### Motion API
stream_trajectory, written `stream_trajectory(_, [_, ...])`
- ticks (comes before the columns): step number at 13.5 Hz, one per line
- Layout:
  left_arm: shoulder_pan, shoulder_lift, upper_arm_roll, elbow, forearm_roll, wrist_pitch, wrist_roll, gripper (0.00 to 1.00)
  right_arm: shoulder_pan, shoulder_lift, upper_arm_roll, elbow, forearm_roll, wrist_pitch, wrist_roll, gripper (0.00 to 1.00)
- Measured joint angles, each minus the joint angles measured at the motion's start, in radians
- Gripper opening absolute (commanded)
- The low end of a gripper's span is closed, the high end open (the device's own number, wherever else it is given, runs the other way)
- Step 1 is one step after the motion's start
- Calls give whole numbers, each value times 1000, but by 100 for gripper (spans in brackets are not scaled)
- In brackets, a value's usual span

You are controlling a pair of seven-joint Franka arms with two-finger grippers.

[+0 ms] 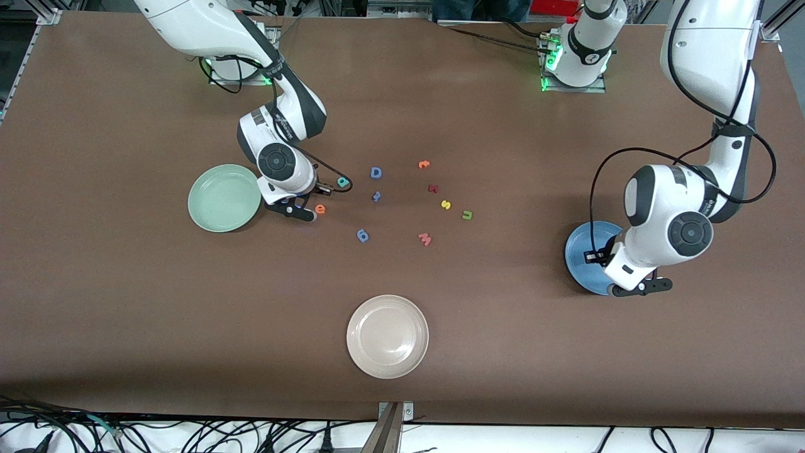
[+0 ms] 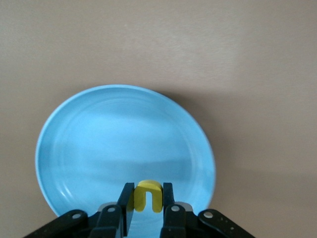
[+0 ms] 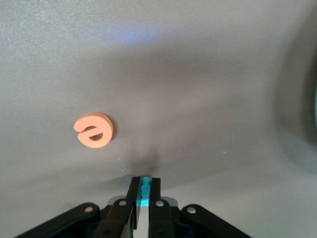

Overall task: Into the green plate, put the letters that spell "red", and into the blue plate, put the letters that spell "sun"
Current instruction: 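Carry the yellow u to the blue plate while the right gripper carries cyan piece, then grasp the green c with the left gripper while the right gripper releases cyan piece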

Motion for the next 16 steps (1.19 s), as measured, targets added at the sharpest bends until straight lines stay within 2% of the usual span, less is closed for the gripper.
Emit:
stream_trajectory(4, [-3, 3, -19, 22, 0, 3, -10, 100, -5, -87, -58, 110, 0, -275, -43, 0])
stream_trajectory(7, [-53, 0, -80, 34, 0, 1, -213, 100, -9, -137, -153, 174, 17, -423, -200, 0])
stream_trajectory(10, [-121, 0, -177, 34, 0, 1, -418, 100, -14, -165, -293, 181, 45, -480, -412, 0])
stream_trajectory(13, [-175, 0, -221, 32, 0, 6, -460, 100, -18, -162, -446, 173, 49, -490, -660, 0])
stream_trajectory(14, [-188, 1, -234, 25, 0, 24, -466, 100, -20, -157, -487, 166, 51, -490, -723, 0])
stream_trajectory(16, [-224, 2, -250, -20, 0, 108, -499, 100, -28, -140, -528, 130, 55, -462, -791, 0])
